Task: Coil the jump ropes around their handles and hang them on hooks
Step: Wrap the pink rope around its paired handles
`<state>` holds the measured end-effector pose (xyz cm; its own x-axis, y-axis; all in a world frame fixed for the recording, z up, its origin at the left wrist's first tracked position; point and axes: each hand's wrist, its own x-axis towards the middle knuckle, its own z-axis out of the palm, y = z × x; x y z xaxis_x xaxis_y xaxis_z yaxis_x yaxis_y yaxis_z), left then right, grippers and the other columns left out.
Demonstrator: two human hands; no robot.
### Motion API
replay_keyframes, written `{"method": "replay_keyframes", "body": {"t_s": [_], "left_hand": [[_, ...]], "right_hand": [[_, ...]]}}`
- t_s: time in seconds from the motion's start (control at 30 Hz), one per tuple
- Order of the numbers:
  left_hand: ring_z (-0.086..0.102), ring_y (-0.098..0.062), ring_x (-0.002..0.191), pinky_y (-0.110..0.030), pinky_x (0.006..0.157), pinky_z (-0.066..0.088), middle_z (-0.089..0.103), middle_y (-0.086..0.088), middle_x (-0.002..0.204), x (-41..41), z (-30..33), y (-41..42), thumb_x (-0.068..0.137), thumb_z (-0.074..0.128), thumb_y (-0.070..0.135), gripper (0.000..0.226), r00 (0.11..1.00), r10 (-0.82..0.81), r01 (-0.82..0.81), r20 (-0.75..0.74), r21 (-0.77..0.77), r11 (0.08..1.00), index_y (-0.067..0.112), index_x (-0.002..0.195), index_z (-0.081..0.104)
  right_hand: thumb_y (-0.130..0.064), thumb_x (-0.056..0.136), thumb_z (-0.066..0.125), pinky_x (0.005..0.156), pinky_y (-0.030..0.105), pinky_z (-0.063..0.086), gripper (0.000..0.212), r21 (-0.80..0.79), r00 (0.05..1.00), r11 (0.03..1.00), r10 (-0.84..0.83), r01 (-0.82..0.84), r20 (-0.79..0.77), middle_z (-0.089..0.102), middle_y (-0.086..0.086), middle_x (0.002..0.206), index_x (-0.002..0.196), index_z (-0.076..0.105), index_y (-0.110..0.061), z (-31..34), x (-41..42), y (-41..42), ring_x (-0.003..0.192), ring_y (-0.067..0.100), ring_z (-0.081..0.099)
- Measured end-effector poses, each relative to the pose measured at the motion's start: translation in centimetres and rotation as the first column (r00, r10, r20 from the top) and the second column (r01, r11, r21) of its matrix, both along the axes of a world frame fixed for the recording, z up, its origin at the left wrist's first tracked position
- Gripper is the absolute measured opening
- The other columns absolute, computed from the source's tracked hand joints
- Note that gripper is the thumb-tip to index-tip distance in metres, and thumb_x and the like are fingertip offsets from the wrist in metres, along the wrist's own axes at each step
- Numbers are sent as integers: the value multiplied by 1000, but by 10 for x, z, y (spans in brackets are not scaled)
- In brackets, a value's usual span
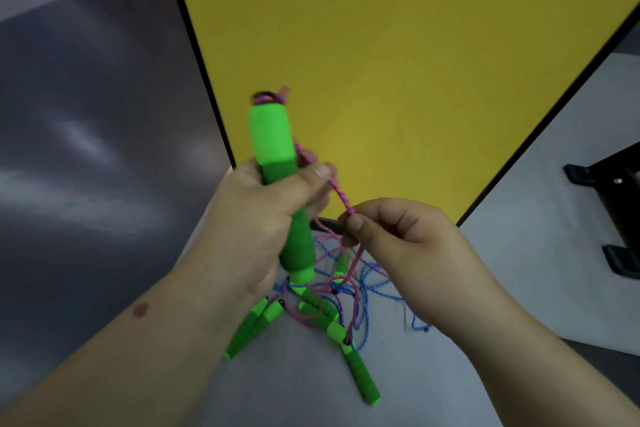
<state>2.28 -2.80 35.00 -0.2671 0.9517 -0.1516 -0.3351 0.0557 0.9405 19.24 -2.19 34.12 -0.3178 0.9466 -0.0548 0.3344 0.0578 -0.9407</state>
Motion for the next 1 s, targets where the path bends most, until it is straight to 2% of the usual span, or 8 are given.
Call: {"method": "replay_keyframes", "body": {"t_s": [0.1, 0.2, 0.3, 0.43, 0.53, 0.63, 0.83, 1.0], "left_hand": [[72, -23, 83, -38, 81, 61, 78, -14, 94, 15, -4, -7, 79, 82, 5, 17, 992, -91, 88, -90, -40, 995, 9, 91, 70], [72, -22, 82, -33, 78, 62, 74, -16, 90, 4, 4, 0, 84, 77, -1, 17, 1000, 21, -21, -23, 23, 1000, 8, 95, 66], [74, -20, 82, -34, 83, 63, 75, -10, 86, -6, 11, 4, 92, 67, -2, 15, 989, 98, -105, 111, 58, 993, 10, 99, 62], [74, -21, 85, -38, 84, 62, 79, -12, 92, 11, 0, -7, 75, 80, 14, 24, 993, -49, 53, -111, 28, 998, 12, 97, 71], [74, -19, 84, -35, 79, 61, 78, -7, 86, 8, 5, -5, 74, 80, 11, 26, 996, -2, 9, -89, 77, 997, 13, 97, 70], [75, -17, 84, -32, 84, 62, 76, -3, 83, -4, 17, 1, 89, 73, 1, 18, 994, 47, -57, 97, 104, 993, 12, 102, 66], [74, -22, 84, -37, 79, 62, 79, -19, 92, 14, 5, -10, 78, 83, 9, 22, 987, -29, 40, -156, 72, 997, 16, 95, 71], [75, -17, 84, -33, 85, 62, 77, -4, 84, -3, 15, 0, 92, 68, 2, 16, 993, 43, -53, 113, 83, 995, 12, 103, 63]], "right_hand": [[-21, 98, 65, 77, 34, 55, 20, 18, 993, 1000, -24, 26, -114, 79, -4, 83, 85, 79, -23, 2, -1, 2, 83, 18, 73], [-26, 97, 66, 63, 30, 45, 14, -35, 997, 999, 27, -29, -67, 72, -5, 73, 91, 78, -24, -1, 0, 0, 66, 13, 56], [-29, 97, 65, 60, 18, 46, 17, -47, 999, 998, 38, -37, 20, 71, -15, 70, 87, 77, -25, -2, 0, -1, 63, 3, 59], [-27, 98, 65, 80, 55, 58, 15, 18, 996, 1000, -7, 8, -83, 77, 13, 90, 91, 78, -23, -1, -2, 2, 89, 38, 71], [-27, 98, 66, 68, 38, 53, 12, -20, 997, 999, 42, -44, -63, 74, 16, 84, 94, 77, -25, -3, 1, 2, 70, 22, 64], [-27, 98, 65, 56, 20, 39, 15, -53, 997, 996, 71, -69, 28, 61, -5, 64, 90, 77, -26, -7, 3, 1, 57, 4, 46], [-21, 97, 66, 63, 21, 44, 15, 32, 995, 999, 18, -15, -97, 74, 2, 74, 90, 79, -23, 5, -1, 2, 64, 5, 55], [-32, 97, 66, 54, 23, 36, 15, 5, 996, 998, 67, -67, 57, 56, 9, 65, 87, 77, -27, -4, 0, 0, 56, 8, 42]]}}
